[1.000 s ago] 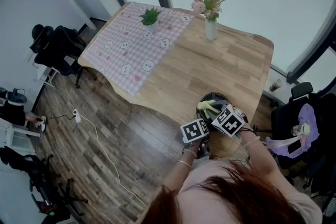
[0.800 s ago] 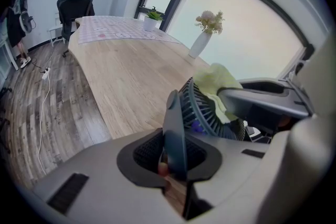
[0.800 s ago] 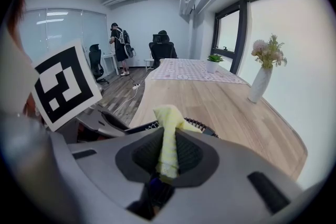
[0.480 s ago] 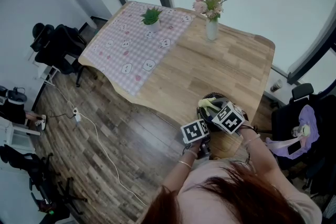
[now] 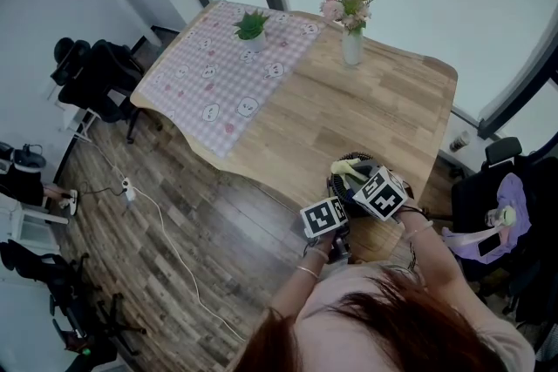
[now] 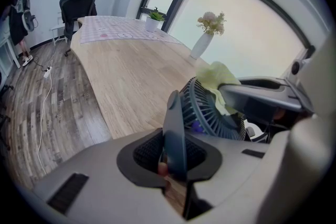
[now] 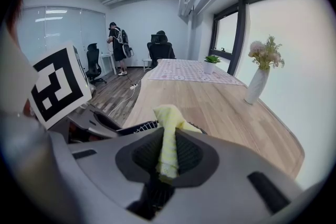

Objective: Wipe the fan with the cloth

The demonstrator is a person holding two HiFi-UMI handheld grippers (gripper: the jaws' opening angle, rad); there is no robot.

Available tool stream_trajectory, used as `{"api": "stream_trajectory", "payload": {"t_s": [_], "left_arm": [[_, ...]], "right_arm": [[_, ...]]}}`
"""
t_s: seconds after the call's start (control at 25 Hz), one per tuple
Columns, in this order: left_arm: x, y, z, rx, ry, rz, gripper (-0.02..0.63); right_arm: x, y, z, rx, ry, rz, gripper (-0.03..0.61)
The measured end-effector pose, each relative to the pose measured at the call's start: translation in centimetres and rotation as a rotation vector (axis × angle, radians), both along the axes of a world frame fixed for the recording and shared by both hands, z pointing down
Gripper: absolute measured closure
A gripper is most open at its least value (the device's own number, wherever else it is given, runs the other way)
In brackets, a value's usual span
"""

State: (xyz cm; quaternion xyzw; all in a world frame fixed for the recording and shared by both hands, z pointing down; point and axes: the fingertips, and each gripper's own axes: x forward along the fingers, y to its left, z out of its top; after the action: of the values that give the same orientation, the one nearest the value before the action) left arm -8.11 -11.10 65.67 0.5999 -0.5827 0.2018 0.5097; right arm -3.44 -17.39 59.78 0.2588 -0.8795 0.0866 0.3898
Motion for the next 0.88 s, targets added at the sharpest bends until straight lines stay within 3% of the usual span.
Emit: {"api": "stream_trajectory", "payload": {"t_s": [0.88], "left_arm": [[-0.03, 0.10, -0.13, 0.009, -0.005, -0.012, 0.554]], "right_arm": [[0.80, 0.07, -0.42, 0.054, 0.002, 0.026, 0.528]]}}
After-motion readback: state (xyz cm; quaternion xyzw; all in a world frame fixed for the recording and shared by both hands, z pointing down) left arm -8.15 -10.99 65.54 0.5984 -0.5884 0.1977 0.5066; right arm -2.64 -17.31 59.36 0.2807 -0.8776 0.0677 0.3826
